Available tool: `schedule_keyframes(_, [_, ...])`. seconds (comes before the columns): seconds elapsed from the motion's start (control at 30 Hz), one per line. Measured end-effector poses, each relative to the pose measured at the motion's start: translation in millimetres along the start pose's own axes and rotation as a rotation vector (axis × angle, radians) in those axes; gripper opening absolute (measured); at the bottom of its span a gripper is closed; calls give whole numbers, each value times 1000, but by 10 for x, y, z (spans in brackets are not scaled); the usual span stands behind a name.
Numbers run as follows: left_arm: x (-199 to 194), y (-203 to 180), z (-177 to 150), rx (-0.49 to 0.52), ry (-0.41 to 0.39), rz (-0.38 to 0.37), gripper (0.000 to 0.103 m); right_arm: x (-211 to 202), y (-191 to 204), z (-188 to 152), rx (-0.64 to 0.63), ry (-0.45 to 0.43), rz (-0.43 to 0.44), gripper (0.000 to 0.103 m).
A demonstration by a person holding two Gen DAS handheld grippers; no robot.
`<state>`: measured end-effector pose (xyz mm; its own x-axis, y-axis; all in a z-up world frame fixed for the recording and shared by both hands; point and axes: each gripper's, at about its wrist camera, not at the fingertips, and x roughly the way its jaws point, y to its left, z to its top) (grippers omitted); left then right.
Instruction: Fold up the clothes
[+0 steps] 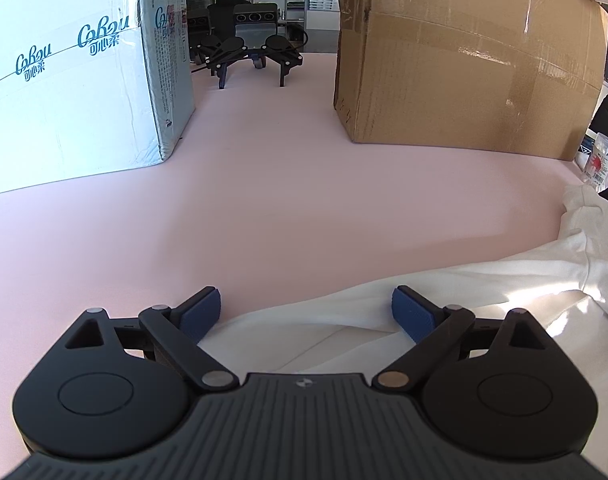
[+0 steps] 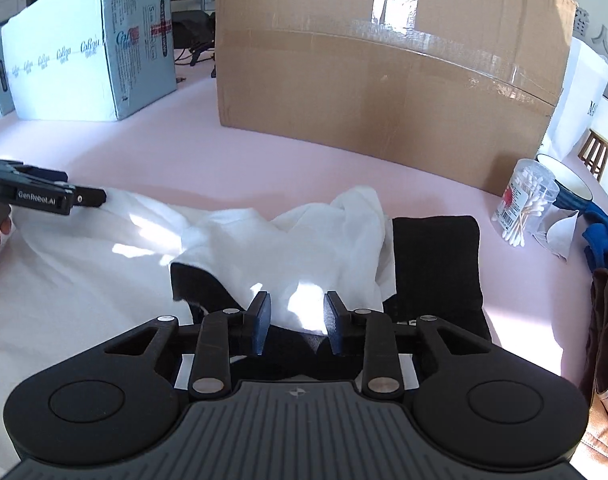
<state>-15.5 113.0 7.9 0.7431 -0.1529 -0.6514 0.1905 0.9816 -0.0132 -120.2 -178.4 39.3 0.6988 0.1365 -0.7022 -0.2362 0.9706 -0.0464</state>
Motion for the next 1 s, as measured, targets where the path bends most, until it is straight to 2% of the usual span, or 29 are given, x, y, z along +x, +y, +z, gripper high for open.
schedule_keyframes(0.1, [5, 2, 1, -1, 0, 2, 94, 11, -111, -55, 61, 1, 18, 26])
schedule_keyframes(0.2, [12, 6, 2, 0, 1, 4, 96, -42, -129, -105, 68, -8, 7, 26])
schedule_keyframes(0.27, [10, 23, -1, -1, 1, -1, 96, -153, -121, -142, 78, -42, -19, 26])
schedule_keyframes(0.3, [3, 37, -5, -3, 1, -2, 95, -265, -140, -162, 103, -85, -13, 29])
schedule_keyframes(0.37, [-10, 58, -12, -9, -1, -1, 95, -587, -245, -236, 197, -207, 49, 49])
schedule_keyframes(0.4, [-20, 65, -13, -10, -2, 3, 95, -722, -302, -284, 246, -244, 79, 74])
schedule_keyframes(0.43, [-42, 74, -13, -11, -8, 11, 95, -880, -373, -358, 307, -280, 112, 90])
schedule_keyframes(0.53, [-286, 115, -8, -74, -53, 79, 95, -1188, -560, -615, 457, -329, 179, 91])
schedule_keyframes(0.6, [-706, 168, -55, -145, -136, -1, 95, -1286, -710, -819, 596, -332, 245, 93])
schedule_keyframes(0.63, [-873, 186, -101, -162, -161, -41, 95, -1314, -812, -971, 702, -334, 302, 96])
schedule_keyframes(0.7, [-1291, 203, -294, -177, -204, -106, 95, -1304, -946, -1180, 836, -325, 403, 100])
schedule_keyframes(0.73, [-1429, 183, -391, -161, -219, -103, 95, -1279, -1011, -1286, 888, -321, 452, 101])
schedule_keyframes(0.8, [-1684, 134, -585, -121, -246, -86, 96, -1236, -1090, -1423, 937, -325, 443, 102])
schedule_keyframes(0.9, [-1956, 63, -926, -64, -226, 11, 96, -1157, -1149, -1564, 1001, -331, 386, 102])
schedule_keyframes(1.0, [-1976, 81, -1153, -100, -122, 41, 96, -1084, -1160, -1682, 1037, -338, 439, 103])
